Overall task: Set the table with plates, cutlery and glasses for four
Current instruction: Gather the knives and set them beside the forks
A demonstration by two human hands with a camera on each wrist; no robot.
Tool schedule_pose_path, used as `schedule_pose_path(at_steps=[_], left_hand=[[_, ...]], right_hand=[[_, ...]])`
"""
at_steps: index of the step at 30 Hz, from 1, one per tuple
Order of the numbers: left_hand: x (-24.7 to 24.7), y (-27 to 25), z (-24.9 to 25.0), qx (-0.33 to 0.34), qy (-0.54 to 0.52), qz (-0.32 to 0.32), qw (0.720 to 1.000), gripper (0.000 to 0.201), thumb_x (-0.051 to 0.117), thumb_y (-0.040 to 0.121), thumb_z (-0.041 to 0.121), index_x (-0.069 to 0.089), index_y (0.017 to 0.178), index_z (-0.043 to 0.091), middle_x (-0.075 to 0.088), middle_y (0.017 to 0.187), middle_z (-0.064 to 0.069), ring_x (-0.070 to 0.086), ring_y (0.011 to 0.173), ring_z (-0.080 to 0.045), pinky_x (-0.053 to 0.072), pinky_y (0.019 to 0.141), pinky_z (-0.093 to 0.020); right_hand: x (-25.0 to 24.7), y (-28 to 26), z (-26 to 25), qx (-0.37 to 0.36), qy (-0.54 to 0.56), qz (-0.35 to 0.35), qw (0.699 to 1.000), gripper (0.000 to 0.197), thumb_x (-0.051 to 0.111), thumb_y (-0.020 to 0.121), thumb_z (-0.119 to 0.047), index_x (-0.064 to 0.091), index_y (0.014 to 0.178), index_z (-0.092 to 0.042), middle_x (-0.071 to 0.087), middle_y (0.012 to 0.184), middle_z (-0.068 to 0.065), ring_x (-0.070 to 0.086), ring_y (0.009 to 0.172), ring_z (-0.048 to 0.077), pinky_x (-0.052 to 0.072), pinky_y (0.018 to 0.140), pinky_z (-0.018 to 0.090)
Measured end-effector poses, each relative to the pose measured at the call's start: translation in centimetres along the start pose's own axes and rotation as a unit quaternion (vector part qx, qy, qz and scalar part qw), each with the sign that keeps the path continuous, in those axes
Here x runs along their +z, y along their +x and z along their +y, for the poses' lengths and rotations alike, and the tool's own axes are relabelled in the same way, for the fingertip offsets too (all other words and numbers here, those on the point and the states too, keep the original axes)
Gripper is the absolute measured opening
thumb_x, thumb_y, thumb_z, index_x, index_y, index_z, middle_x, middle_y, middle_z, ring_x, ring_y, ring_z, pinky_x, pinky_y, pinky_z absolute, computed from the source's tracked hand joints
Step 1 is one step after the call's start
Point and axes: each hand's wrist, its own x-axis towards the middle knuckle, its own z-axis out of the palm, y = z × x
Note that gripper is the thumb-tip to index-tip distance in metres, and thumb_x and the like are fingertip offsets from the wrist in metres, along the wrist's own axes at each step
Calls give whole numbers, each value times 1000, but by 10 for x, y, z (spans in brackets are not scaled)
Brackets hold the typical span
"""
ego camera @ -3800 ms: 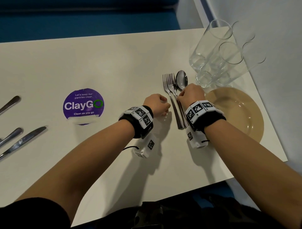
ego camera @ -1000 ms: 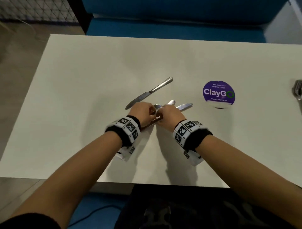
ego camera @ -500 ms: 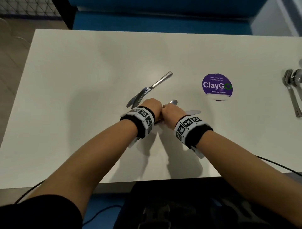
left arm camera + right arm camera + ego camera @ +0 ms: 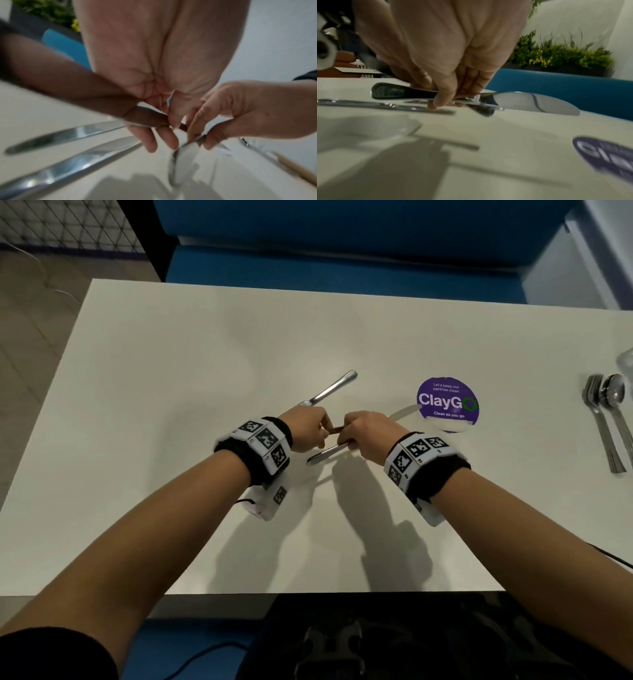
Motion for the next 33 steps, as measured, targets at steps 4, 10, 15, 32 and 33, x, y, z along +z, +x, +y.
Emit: schedule_pose_path(at_steps=[4,10,15,32,33], left_hand=[[7,0,2,-25,-118,-30,992,19,43,99,19,52,114,12,64,92,-2,62,95,-18,49,90,-31],[17,-3,15,2,-326,-34,945,26,36,102,15,46,123,3,64,88,-5,65,77,-20,53,75,-37],[25,-1,19,16,-351,-31,936,28,41,101,15,45,124,0,62,86,-3,65,75,-19,52,83,-41],[22,8,20,5,-404,105,909,10,41,100,11,44,109,15,66,87,-6,64,63,-10,52,69,-34],[20,8,18,-8,-394,115,912,10,41,100,11,45,108,15,67,92,-8,64,67,-14,53,74,-37]], right_hand=[[-17,5,6,-31,-65,-2,997,33,51,90,1,68,114,-14,61,110,6,55,105,24,42,81,31],[-30,6,9,-60,-151,-30,986,29,47,91,0,65,111,-10,61,114,6,53,111,24,45,90,33],[-32,7,14,-52,-167,-41,984,25,46,91,-1,64,108,-7,63,112,7,56,108,24,47,90,34],[-1,21,24,269,575,128,762,25,66,86,-24,68,77,0,71,89,22,70,90,33,55,90,42],[-3,22,26,280,594,133,742,21,65,88,-18,65,74,-2,70,91,24,70,87,32,56,88,41]])
